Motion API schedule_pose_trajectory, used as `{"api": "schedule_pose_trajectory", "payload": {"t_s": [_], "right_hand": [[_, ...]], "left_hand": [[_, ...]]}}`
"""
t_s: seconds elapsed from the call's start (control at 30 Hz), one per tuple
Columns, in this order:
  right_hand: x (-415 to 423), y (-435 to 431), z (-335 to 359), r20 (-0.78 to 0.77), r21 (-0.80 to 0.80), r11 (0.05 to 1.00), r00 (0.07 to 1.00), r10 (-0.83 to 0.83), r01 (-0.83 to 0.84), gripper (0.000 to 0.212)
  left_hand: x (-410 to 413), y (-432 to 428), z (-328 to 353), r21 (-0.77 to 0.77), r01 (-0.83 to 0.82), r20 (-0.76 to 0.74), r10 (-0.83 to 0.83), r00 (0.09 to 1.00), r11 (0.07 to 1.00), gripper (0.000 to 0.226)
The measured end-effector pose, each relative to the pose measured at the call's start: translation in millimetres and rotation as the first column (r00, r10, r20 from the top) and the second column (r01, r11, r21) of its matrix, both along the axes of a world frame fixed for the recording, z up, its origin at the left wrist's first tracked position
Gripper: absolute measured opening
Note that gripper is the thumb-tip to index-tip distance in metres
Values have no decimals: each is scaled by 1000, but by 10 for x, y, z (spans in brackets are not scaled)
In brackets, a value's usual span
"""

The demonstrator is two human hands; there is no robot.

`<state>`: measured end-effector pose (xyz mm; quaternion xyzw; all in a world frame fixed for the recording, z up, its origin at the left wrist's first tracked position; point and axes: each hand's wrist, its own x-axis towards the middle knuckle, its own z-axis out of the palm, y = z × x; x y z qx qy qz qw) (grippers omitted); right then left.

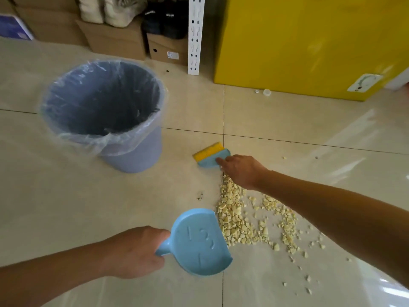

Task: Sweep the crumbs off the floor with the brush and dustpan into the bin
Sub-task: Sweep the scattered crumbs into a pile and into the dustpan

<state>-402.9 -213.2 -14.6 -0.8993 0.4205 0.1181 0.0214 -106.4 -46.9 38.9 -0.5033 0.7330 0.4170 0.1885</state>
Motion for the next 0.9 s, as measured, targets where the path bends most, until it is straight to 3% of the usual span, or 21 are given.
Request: {"api": "schedule_pose_trajectory", "payload": {"t_s": [0.1, 0.3, 0.63, 0.77, 0.87, 0.9], "right_hand": [[-265, 155, 126, 1, 65, 998, 1000, 26, -26, 36], [-600, 226, 656, 36, 244, 970, 999, -26, 17, 30], [564, -372, 224, 212, 49, 998, 976, -52, 43, 31], [874, -440, 132, 119, 96, 994, 992, 33, -45, 30], [502, -378, 317, 59, 209, 971, 992, 108, -118, 30], [-30, -278, 468, 27, 239, 969, 998, 56, -61, 31]], "left_hand": [[67, -37, -3, -2, 3, -7, -3, 1000, 1000, 5], [314, -135, -2, 92, -138, -80, 146, 986, 986, 20], [500, -62, 108, 17, -379, -87, 379, 922, 925, 10], [505, 12, 108, 27, -383, -64, 384, 921, 923, 11], [462, 63, 96, 44, -376, -79, 378, 922, 926, 12], [181, -8, 66, 70, -297, -105, 304, 947, 952, 10]]}}
